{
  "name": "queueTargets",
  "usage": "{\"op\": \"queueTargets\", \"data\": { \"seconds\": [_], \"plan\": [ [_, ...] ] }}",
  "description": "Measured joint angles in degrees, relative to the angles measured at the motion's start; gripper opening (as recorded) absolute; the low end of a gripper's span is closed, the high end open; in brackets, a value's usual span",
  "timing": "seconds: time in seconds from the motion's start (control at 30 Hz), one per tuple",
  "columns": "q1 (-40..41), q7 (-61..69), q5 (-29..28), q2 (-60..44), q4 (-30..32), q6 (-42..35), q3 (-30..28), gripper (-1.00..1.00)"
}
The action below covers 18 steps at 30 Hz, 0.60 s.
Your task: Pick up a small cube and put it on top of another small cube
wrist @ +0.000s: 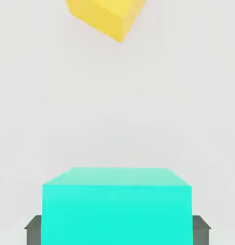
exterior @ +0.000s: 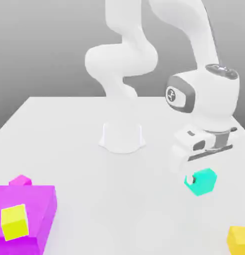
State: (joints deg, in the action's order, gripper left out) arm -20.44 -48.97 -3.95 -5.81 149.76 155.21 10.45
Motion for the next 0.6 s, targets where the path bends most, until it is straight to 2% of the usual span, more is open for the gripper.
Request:
{"op": "queueTargets", "data": {
  "seconds": [0.33, 0.47, 0.5, 0.6],
  "plan": [
    [1.86, 16.95, -1.32, -9.47, -20.80, -11.50, 1.26, -1.00],
    [1.24, 17.64, -3.43, -16.37, -23.55, -7.42, 0.17, -1.00],
    [0.91, 17.35, -3.94, -17.94, -23.70, -6.00, -0.25, 1.00],
    [0.91, 17.35, -3.94, -17.94, -23.70, -6.01, -0.25, 1.00]
  ]
}}
